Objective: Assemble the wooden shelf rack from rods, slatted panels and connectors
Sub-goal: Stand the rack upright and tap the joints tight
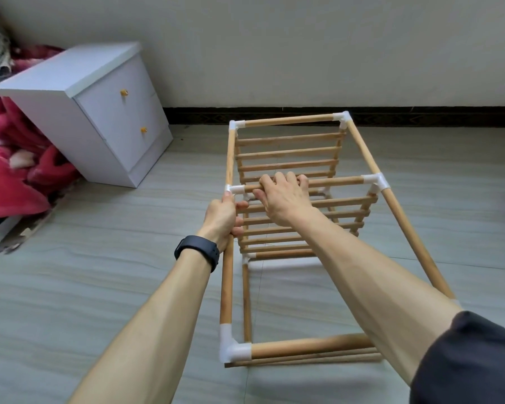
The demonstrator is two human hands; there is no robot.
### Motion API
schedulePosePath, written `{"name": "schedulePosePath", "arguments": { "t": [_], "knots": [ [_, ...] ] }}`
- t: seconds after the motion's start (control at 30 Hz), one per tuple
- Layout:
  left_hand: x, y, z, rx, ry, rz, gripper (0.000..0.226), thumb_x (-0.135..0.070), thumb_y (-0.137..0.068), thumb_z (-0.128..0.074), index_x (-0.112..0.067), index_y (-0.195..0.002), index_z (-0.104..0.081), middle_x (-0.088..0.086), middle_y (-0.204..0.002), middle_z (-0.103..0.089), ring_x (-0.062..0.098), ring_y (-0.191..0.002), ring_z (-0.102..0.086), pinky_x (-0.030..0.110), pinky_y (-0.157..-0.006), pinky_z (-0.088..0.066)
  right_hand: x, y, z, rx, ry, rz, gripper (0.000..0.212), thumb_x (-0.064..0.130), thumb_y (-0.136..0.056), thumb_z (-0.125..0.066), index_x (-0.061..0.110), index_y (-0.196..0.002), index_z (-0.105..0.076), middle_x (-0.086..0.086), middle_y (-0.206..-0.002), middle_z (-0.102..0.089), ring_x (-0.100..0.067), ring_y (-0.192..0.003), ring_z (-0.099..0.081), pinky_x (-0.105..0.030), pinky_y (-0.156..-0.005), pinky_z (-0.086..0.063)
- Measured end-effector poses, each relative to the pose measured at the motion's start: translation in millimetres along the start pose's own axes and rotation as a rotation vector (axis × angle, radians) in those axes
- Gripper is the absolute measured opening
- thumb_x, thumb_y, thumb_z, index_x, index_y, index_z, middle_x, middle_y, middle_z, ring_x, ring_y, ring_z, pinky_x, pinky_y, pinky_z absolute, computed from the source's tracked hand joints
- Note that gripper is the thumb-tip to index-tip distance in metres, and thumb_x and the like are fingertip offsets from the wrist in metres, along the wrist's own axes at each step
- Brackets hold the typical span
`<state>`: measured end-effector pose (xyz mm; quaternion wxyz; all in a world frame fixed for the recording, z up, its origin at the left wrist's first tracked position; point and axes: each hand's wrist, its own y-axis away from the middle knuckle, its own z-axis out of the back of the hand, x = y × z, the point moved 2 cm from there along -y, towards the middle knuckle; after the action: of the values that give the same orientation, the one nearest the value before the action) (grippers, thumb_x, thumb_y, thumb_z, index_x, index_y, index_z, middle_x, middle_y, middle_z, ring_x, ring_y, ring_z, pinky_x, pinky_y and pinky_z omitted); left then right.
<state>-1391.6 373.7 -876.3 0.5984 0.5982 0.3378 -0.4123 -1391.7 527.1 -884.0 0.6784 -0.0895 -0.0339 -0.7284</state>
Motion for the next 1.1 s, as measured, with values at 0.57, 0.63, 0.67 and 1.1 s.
{"name": "schedulePosePath", "arguments": {
  "t": [0.57, 0.63, 0.67, 1.1],
  "knots": [
    [9.8, -6.5, -3.4, -0.060, 0.017, 0.051, 0.030, -0.030, -0.105, -0.035, -0.010, -0.095, -0.056, 0.002, -0.076, -0.051, 0.006, -0.034, -0.032, 0.019, -0.033, -0.026, 1.3, 7.5, -6.8, -0.079, -0.032, -0.049, 0.050, 0.069, -0.097, -0.030, 0.029, -0.117, -0.051, -0.002, -0.104, -0.049, -0.022, -0.097, -0.037, -0.048, -0.093, -0.027],
    [8.9, -3.6, -1.6, -0.041, 0.095, 0.088, 0.027, -0.025, -0.104, -0.037, -0.009, -0.094, -0.056, 0.001, -0.071, -0.048, 0.007, -0.034, -0.029, 0.018, -0.032, -0.024, 0.1, 10.2, -8.8, -0.101, -0.037, -0.042, 0.051, 0.070, -0.097, -0.030, 0.029, -0.117, -0.052, -0.002, -0.105, -0.050, -0.021, -0.097, -0.038, -0.047, -0.092, -0.026],
    [7.6, -2.3, 0.0, -0.025, 0.140, 0.107, 0.026, -0.023, -0.103, -0.037, -0.008, -0.093, -0.056, 0.000, -0.069, -0.047, 0.007, -0.035, -0.028, 0.018, -0.032, -0.023, -0.1, 11.2, -9.3, -0.111, -0.037, -0.039, 0.052, 0.070, -0.097, -0.029, 0.029, -0.118, -0.052, -0.001, -0.105, -0.051, -0.021, -0.098, -0.038, -0.047, -0.093, -0.026],
    [4.2, 7.6, 5.5, 0.021, 0.069, 0.161, 0.043, -0.032, -0.109, -0.026, -0.012, -0.078, -0.048, -0.004, -0.053, -0.039, 0.006, -0.032, -0.026, 0.017, -0.030, -0.022, 5.1, 34.3, -16.5, -0.187, -0.042, -0.028, 0.050, 0.070, -0.094, -0.032, 0.028, -0.108, -0.054, 0.002, -0.097, -0.049, -0.020, -0.093, -0.036, -0.046, -0.090, -0.027]
  ]
}}
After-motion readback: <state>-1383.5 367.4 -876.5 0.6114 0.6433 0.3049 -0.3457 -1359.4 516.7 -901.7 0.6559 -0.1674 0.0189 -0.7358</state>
